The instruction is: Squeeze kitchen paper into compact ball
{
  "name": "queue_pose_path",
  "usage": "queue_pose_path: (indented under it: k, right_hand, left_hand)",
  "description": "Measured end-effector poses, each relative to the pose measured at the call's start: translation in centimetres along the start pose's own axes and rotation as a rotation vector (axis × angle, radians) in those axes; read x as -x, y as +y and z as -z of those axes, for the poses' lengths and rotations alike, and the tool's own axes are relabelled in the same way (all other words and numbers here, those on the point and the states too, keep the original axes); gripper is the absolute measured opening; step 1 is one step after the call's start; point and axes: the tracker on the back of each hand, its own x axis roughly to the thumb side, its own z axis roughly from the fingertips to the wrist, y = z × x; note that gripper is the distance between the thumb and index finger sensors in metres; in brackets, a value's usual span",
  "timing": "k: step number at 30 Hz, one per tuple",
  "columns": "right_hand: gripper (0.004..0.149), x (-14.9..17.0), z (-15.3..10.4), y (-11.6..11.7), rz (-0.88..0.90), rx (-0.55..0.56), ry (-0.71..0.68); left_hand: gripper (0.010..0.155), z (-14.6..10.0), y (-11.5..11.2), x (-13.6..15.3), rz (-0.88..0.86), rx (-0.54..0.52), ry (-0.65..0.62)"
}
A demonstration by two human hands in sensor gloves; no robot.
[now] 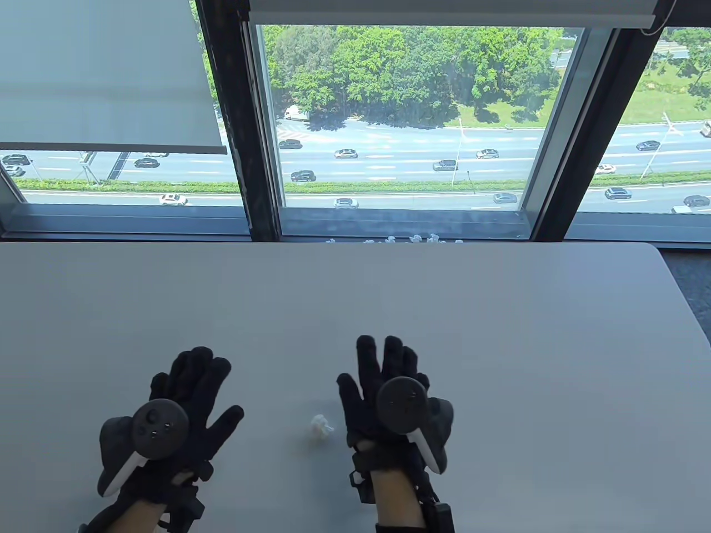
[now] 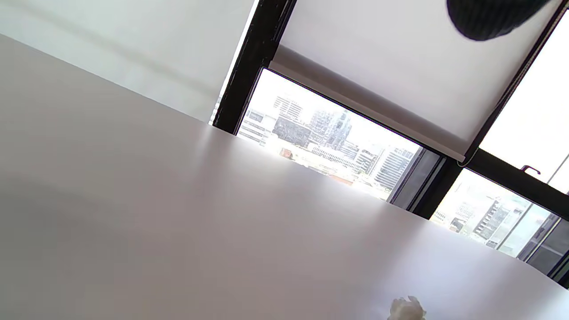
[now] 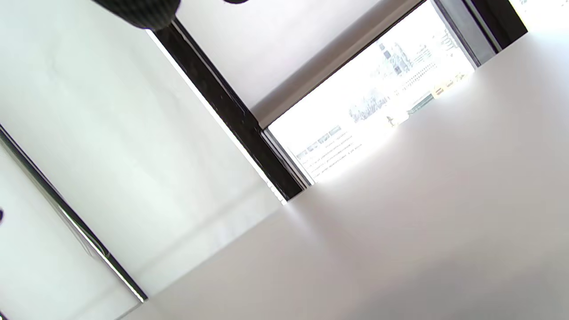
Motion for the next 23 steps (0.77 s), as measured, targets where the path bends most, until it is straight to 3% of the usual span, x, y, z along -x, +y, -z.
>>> queue_pose_path:
  k: [2,4,7,9,23]
  right_hand:
    - [0.066,0.7,-0.7,-2.0,0.102,0.099,0.002]
    - [0.065,1.4,-0.9,-2.8,0.243,0.123,0.021]
    - [0.066,3.1,-0.6,-2.5,0.581,0.034,0.069]
    - [0.066,4.0,-0.3,-2.1,0.697,-0.012,0.100]
    - [0.064,3.4,-0.4,-2.1,0.628,-0.002,0.083]
  left_hand:
    - [0.079,0.3,0.3,1.2,-0.087,0.019,0.037]
    - [0.079,0.4,0.4,1.7,-0.108,0.022,0.055]
    - [0.079,0.4,0.4,1.9,-0.111,0.027,0.054]
    - [0.079,0.4,0.2,1.6,-0.093,0.030,0.043]
    - [0.078,0.3,-0.2,1.3,-0.076,0.052,0.022]
